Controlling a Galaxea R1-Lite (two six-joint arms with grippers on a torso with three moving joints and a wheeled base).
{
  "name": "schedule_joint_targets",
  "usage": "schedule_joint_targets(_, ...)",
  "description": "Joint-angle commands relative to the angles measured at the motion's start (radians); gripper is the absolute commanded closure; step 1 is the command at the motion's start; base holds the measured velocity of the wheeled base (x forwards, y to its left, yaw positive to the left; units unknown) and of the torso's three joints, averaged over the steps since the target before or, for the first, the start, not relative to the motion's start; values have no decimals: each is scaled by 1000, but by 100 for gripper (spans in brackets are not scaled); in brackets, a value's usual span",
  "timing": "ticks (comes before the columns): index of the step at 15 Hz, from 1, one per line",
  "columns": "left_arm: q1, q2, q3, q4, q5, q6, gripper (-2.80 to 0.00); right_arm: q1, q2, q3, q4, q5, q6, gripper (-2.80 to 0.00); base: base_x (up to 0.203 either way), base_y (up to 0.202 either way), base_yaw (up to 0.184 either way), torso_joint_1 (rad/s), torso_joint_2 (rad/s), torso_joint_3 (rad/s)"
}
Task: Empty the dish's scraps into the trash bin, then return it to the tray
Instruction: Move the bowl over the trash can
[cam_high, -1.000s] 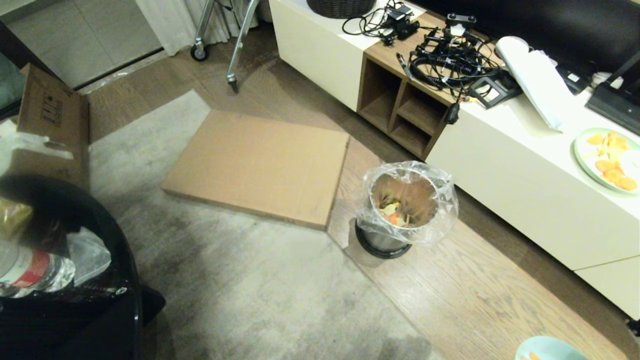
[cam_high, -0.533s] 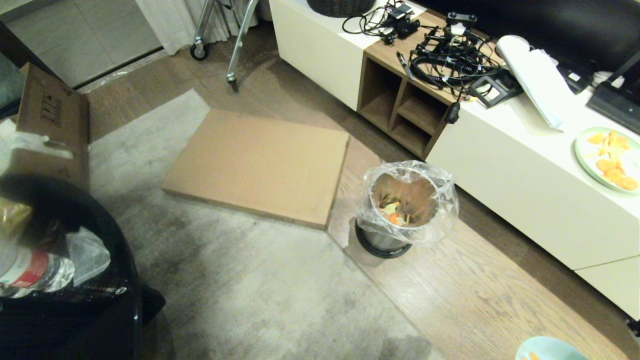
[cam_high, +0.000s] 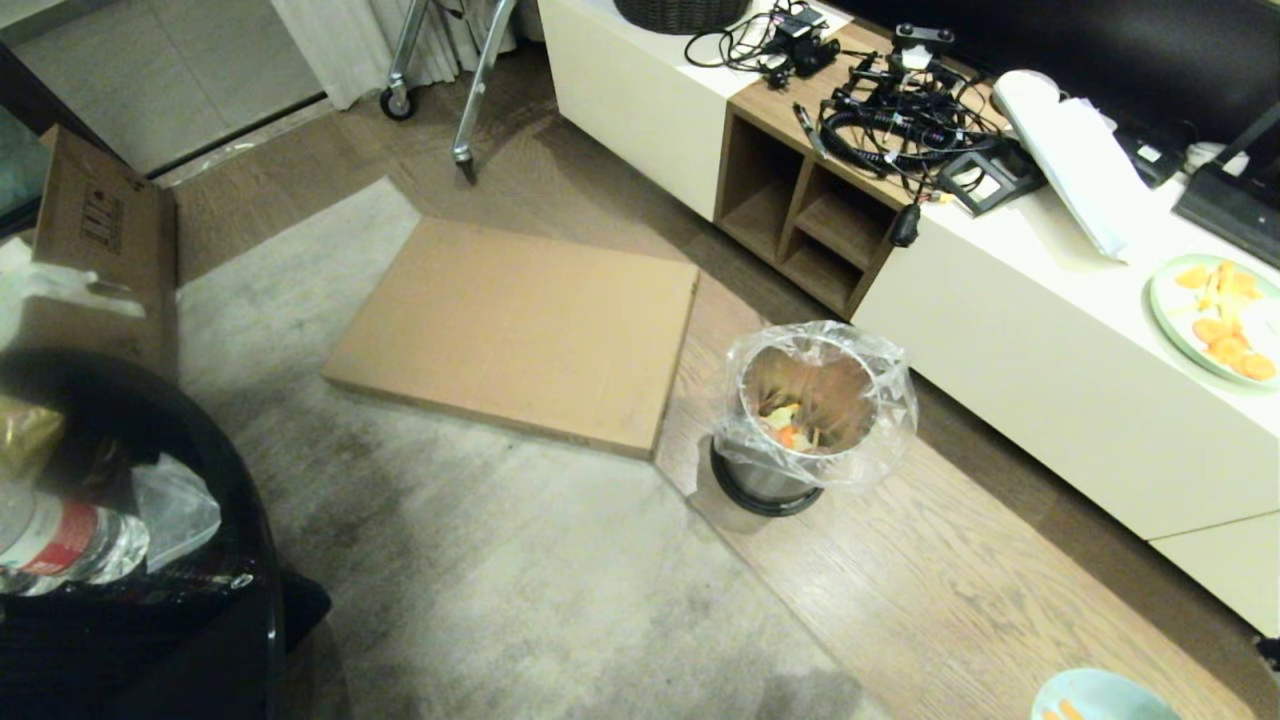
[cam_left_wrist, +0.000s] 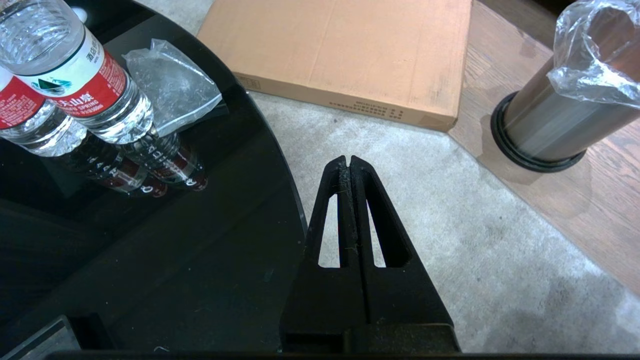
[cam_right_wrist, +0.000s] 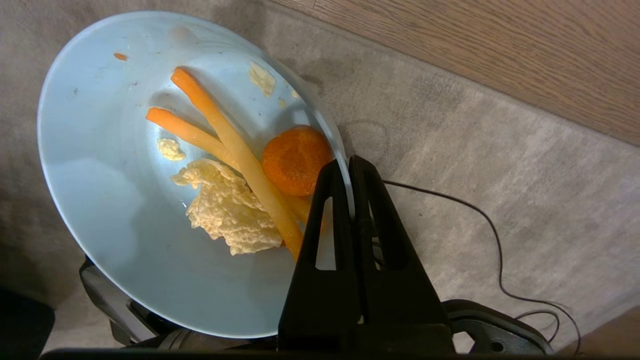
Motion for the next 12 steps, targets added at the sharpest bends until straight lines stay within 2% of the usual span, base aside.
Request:
schedule_joint_targets(1, 0, 0, 0, 0, 0, -1, 0, 0, -11, 0, -1, 1, 1, 0, 0, 0, 0, 0, 0, 0)
schedule_joint_targets(12, 0, 0, 0, 0, -1, -2, 0, -1, -14, 0, -3, -7, 1, 0, 0, 0, 0, 0, 0, 0)
